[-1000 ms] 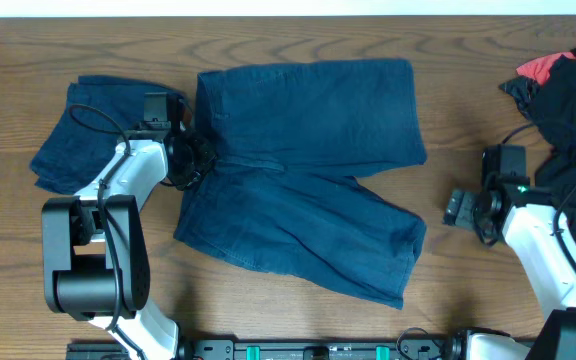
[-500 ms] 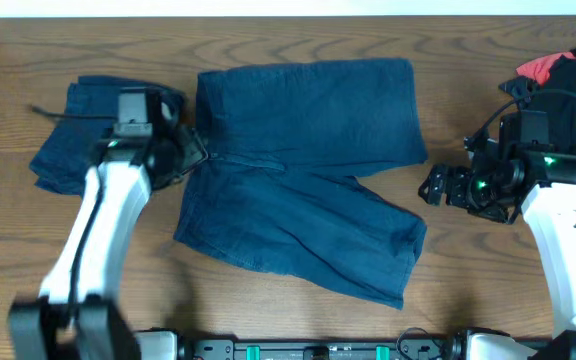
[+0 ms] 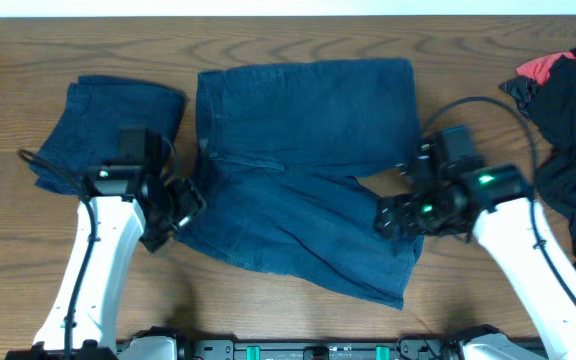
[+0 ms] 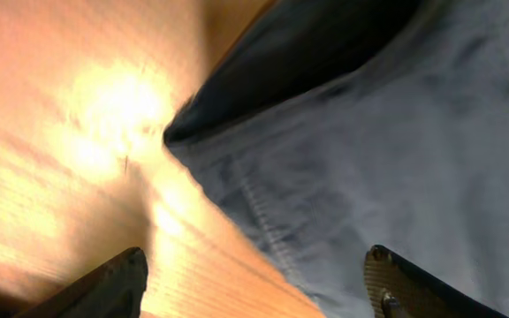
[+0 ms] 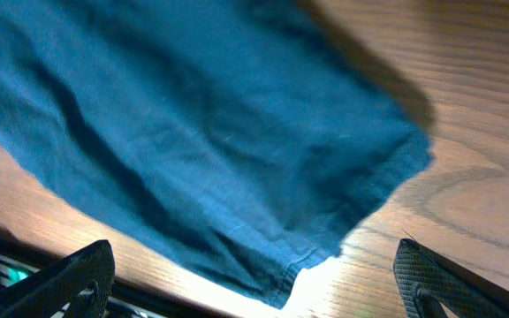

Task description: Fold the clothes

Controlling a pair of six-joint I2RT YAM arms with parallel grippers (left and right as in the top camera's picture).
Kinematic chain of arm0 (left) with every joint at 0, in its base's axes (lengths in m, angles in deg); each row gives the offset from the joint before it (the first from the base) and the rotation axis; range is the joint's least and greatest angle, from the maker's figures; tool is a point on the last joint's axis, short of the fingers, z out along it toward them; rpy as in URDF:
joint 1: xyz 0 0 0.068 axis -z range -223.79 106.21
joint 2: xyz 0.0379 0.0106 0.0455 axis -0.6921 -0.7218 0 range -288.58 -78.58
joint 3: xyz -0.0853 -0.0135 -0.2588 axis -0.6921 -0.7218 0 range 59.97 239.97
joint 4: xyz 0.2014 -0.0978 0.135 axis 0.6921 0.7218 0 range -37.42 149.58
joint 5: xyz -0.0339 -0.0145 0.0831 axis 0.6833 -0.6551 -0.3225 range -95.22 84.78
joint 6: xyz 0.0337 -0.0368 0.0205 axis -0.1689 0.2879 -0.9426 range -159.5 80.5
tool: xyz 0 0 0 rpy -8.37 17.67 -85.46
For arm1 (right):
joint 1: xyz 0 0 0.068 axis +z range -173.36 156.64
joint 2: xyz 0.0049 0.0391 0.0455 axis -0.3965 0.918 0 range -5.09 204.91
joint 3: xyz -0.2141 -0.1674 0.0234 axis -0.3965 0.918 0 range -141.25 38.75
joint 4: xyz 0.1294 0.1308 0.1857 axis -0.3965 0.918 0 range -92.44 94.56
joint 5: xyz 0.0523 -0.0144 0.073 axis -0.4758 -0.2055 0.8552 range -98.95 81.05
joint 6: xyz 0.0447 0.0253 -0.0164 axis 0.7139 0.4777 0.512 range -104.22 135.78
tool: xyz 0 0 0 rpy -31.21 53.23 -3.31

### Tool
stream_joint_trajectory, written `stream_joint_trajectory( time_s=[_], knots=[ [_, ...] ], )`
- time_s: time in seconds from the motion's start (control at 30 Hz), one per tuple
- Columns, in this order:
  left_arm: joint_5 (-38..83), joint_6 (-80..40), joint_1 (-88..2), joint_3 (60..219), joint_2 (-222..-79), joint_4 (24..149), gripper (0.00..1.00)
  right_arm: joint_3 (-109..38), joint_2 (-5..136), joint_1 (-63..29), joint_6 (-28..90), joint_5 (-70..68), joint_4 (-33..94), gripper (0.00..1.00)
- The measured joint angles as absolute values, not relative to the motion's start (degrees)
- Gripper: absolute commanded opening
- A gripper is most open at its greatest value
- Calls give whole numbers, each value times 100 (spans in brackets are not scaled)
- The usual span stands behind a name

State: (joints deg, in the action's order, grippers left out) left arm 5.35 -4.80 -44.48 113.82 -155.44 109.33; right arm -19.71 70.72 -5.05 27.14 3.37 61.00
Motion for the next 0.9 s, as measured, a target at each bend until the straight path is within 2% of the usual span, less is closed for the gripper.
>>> stream_joint_trajectory(
  time_s=[0.1, 0.3, 0.47, 0.67, 0.77, 0.9],
  knots=[
    [559, -120, -4448, 10859, -15557, 10647, 59, -1945, 7059, 128, 3013, 38, 6065, 99],
    [601, 263, -4448, 10013, -15572, 9449, 47, -1663, 7057, 926, 3769, -382, 5672, 99],
    [472, 344, -4448, 9508, -15575, 8553, 45, -1398, 7057, 1204, 4171, -496, 5499, 98],
    [159, 401, -4448, 9362, -15575, 8330, 44, -1145, 7057, 1470, 4552, -557, 5514, 93],
    [24, 423, -4448, 9362, -15575, 8312, 31, -1035, 7057, 1645, 4755, -572, 5512, 91],
    [-92, 423, -4448, 9360, -15575, 8336, 20, -834, 7052, 1914, 5074, -605, 5512, 87]
  ],
)
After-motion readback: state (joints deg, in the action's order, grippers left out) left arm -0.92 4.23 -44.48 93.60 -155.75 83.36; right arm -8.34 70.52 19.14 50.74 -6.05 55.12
